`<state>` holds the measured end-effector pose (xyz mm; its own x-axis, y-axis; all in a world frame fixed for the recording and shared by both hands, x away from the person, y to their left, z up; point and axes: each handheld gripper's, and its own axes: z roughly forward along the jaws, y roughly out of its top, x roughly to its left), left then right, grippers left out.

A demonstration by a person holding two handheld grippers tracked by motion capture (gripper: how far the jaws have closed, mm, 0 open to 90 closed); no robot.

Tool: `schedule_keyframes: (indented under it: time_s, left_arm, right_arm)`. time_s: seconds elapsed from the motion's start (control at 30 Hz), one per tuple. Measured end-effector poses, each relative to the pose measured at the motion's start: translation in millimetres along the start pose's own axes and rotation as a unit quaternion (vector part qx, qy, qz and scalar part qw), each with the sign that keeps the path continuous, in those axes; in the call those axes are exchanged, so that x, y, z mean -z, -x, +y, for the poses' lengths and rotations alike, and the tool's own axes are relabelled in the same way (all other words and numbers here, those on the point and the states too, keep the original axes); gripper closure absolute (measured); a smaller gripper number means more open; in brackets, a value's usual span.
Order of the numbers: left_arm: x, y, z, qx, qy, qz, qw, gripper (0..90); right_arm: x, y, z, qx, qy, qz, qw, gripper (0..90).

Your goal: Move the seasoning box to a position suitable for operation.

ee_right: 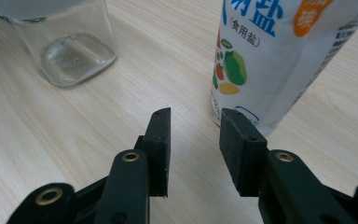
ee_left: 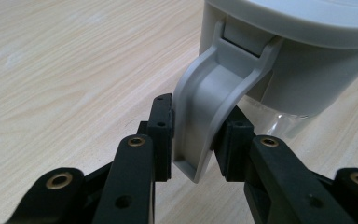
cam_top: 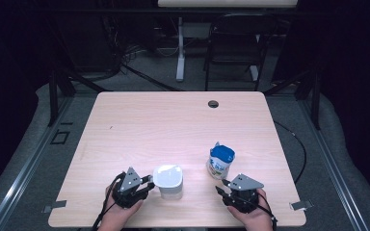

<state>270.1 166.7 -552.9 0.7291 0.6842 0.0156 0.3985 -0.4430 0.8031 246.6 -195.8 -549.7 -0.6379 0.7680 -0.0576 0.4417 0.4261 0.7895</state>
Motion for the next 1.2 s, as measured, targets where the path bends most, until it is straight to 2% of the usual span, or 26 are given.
schedule_keyframes:
  time_s: [0.2,0.4,0.5,0.67,0.73,0.8,0.83,0.87,0.93,1.07,1.1,1.2]
  left_arm:
    - [3.8,-1.9,-0.5,0.013,0.008,-0.011,0.9998,66.5]
    - [8.9,-2.5,-0.1,0.02,0.009,-0.009,0.9997,64.4]
    - [14.1,-1.3,0.9,0.018,0.005,-0.003,0.9998,63.7]
    - [17.9,-2.1,0.4,0.022,0.002,-0.002,0.9998,63.9]
    - [23.0,-3.6,0.9,0.017,0.007,-0.007,0.9998,64.3]
    - [30.5,-5.6,2.7,0.017,0.022,-0.022,0.9994,65.6]
    - [30.5,-5.6,2.7,0.017,0.022,-0.022,0.9994,66.3]
    - [35.6,-7.4,4.5,0.025,0.031,-0.027,0.9988,66.4]
    - [40.0,-8.7,6.8,0.029,0.042,-0.027,0.9983,66.4]
    - [43.8,-11.7,9.7,0.036,0.046,-0.022,0.998,66.4]
    - [45.2,-14.2,10.9,0.048,0.051,-0.021,0.9973,66.4]
    - [46.0,-19.1,11.8,0.06,0.053,-0.02,0.9966,66.3]
  right_arm:
    - [0.8,-1.4,1.9,0.009,-0.001,0.006,0.9999,65.3]
    - [2.1,-2.0,1.6,0.015,0.001,0.002,0.9999,63.8]
    - [3.1,-3.4,2.3,0.013,0.012,0.005,0.9998,61.7]
    - [1.7,-5.6,0.8,0.016,0.005,0.012,0.9998,62.6]
    - [3.1,-6.6,1.0,0.017,0.005,0.01,0.9998,64.7]
    - [5.8,-7.7,2.6,0.022,0.015,0.011,0.9996,63.4]
    - [6.4,-8.2,3.1,0.024,0.014,0.011,0.9996,62.4]
    - [6.3,-8.7,3.3,0.023,0.014,0.009,0.9996,61.9]
    - [5.4,-9.8,3.6,0.02,0.014,0.012,0.9996,61.6]
    - [4.7,-10.9,5.7,0.014,0.01,0.021,0.9996,65.5]
    - [4.8,-10.8,6.5,0.016,0.008,0.025,0.9995,66.1]
    - [3.9,-11.6,8.2,0.01,0.006,0.026,0.9996,66.4]
